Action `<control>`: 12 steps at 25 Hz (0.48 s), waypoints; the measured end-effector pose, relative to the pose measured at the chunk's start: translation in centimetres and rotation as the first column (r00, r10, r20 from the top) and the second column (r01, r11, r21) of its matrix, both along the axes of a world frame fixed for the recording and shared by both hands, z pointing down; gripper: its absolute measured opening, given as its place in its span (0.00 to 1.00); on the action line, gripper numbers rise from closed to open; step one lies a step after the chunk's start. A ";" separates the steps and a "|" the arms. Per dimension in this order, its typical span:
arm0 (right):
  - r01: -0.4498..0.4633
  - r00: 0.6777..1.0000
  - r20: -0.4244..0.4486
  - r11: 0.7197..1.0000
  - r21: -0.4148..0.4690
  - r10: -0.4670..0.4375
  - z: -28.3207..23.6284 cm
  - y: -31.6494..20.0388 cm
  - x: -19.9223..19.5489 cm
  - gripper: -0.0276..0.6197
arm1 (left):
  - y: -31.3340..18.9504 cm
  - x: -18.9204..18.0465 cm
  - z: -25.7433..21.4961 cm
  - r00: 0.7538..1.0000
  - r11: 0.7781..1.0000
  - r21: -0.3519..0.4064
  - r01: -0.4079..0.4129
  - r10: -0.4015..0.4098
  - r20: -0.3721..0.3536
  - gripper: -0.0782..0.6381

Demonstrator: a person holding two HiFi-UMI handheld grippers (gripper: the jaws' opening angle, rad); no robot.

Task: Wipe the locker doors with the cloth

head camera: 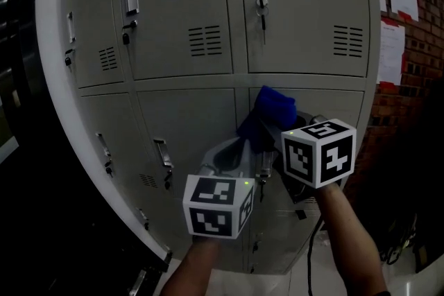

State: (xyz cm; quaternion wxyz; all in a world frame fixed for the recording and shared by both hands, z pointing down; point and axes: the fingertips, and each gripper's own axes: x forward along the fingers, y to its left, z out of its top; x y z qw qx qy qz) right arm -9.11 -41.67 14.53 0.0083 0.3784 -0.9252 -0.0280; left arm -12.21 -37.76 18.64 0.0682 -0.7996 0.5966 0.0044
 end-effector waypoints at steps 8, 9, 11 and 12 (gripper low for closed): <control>-0.098 0.995 0.005 0.995 -0.009 0.098 0.2 -0.4 6.8 0.18 | -1.1 6.4 0.8 0.995 0.995 -0.025 -0.101 0.101 0.000 0.11; -0.110 0.994 0.006 0.994 -0.011 0.110 0.3 -0.4 7.6 0.18 | -1.1 7.1 0.9 0.994 0.994 -0.027 -0.111 0.111 0.004 0.11; -0.134 0.991 0.010 0.991 -0.015 0.134 0.4 -0.5 9.4 0.18 | -1.2 8.6 1.1 0.992 0.991 -0.030 -0.129 0.129 0.008 0.11; -0.145 0.989 0.012 0.989 -0.016 0.146 0.4 -0.5 10.3 0.18 | -1.2 9.2 1.1 0.991 0.990 -0.031 -0.137 0.137 0.008 0.11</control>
